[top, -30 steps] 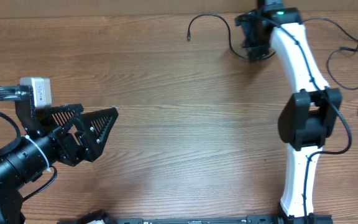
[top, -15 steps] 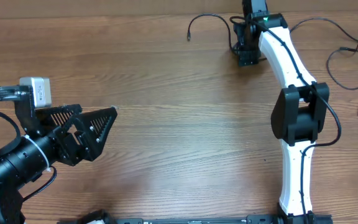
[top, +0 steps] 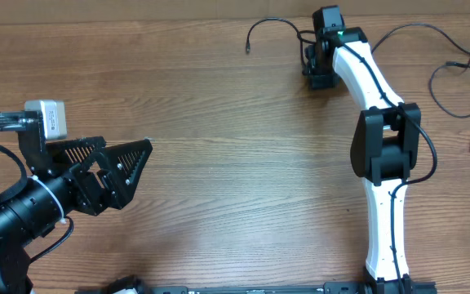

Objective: Untangle cables
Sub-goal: 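Drag the cable along the back edge to the right side with right gripper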

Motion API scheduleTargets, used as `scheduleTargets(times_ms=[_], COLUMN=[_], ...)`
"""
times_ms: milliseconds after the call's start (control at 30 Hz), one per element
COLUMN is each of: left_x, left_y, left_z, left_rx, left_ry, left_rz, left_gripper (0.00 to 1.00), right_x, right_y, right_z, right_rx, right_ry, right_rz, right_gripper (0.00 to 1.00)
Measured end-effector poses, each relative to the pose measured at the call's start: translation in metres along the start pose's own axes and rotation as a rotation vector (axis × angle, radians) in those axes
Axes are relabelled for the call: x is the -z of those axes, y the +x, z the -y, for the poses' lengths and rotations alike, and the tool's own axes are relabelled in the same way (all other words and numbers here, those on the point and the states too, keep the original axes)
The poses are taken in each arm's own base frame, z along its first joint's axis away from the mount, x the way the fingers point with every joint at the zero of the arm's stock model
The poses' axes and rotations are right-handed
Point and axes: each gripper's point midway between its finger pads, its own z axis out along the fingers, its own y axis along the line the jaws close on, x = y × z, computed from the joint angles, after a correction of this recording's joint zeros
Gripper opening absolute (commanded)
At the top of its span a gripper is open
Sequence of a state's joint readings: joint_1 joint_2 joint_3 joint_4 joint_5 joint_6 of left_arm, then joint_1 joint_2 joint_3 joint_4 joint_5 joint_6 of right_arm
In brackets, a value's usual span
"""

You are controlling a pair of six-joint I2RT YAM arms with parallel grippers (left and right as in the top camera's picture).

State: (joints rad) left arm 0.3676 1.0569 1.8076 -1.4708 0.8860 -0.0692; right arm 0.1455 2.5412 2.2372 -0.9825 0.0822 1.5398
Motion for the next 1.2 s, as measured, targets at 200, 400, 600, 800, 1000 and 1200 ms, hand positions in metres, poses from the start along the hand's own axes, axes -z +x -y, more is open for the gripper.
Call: scheduleTargets(times_ms=[200,400,600,800,1000,1200], left_x=[0.000,0.000,0.000,0.000,0.000,0.000], left_y=[0.002,0.002,0.002,0.002,0.004,0.006], left_z=[0.000,0.000,0.000,0.000,-0.003,-0.011], left_rx=[0.008,0.008,0.009,0.010,0.019,0.026], left_ry=[0.000,0.000,-0.001,-0.001,-0.020,-0.062], left_rz=[-0.007,-0.006,-0.007,-0.008,-0.014,-0.018], left_gripper=[1.00,1.00,1.00,1.00,1.00,1.00], right_x=[0.000,-0.005,-0.015,-0.019,-0.008,0.064], right_y=[-0.009,-0.024,-0.043,-0.062,-0.101,-0.200], right_z=[-0.006,-0.003,-0.012,-0.038,-0.044,-0.043], right_rx=[-0.010,-0.019,-0.011,0.171,0.247,0.147], right_ry=[-0.023,-0.011,-0.051,-0.151,-0.165,-0.208], right_rz=[0.043,0.063,0.081,0.111,0.149,0.241], right_gripper=[0.73,0.24,0.04,0.04,0.04,0.04])
